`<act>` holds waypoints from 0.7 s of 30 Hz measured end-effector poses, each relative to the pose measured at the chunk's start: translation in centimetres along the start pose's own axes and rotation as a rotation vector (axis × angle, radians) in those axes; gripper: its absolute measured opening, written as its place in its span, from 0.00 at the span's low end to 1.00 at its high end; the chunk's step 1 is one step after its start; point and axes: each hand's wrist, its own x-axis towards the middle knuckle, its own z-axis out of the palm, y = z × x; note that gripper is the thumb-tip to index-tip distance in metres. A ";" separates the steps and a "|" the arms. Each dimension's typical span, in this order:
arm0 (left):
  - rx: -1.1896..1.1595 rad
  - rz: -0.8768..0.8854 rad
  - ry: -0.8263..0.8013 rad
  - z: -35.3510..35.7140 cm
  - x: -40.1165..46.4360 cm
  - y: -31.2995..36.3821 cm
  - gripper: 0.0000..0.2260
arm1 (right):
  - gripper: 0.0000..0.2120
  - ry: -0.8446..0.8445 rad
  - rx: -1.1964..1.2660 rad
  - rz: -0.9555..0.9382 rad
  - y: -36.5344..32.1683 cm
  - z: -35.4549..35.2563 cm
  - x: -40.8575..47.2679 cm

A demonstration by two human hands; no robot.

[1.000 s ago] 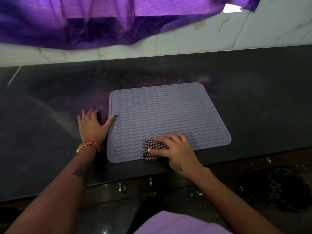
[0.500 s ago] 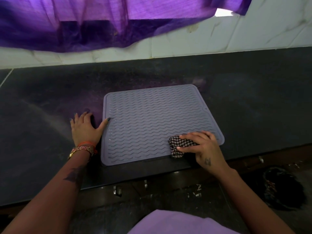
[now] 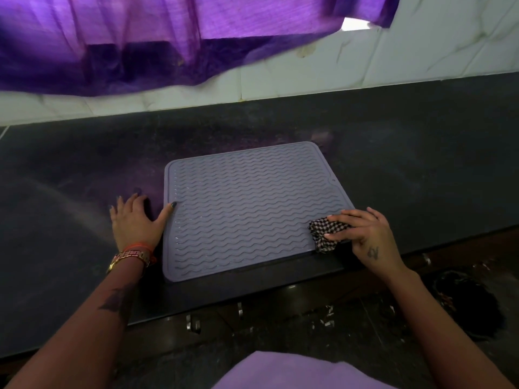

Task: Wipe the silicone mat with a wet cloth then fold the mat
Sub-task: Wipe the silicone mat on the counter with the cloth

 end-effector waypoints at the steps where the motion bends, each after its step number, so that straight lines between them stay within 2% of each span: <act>1: 0.002 0.003 -0.002 0.0 0.0 0.0 0.34 | 0.24 -0.006 0.001 0.022 0.2 -0.3 0.1; 4: 0.002 0.012 -0.003 0.1 0.0 0.0 0.34 | 0.22 0.045 0.003 0.130 1.0 -1.4 0.4; 7: 0.007 0.015 0.000 0.2 0.1 -0.1 0.37 | 0.18 0.297 0.132 0.278 1.3 -3.0 1.6; 10: 0.013 0.010 -0.004 0.2 0.2 -0.2 0.39 | 0.22 0.438 0.213 0.407 1.1 -3.9 3.2; 12: 0.018 0.011 0.000 0.2 0.2 -0.2 0.39 | 0.21 0.409 0.218 0.543 0.9 -3.7 4.0; 15: 0.019 0.010 -0.004 0.3 0.2 -0.3 0.39 | 0.19 0.226 0.104 0.659 0.2 -1.8 3.9; 17: 0.024 0.011 -0.007 0.3 0.1 -0.3 0.40 | 0.18 0.113 -0.042 0.610 -0.9 0.0 3.3; 21: 0.033 0.006 -0.009 0.3 0.2 -0.2 0.40 | 0.18 0.065 -0.239 0.568 -2.3 1.4 3.5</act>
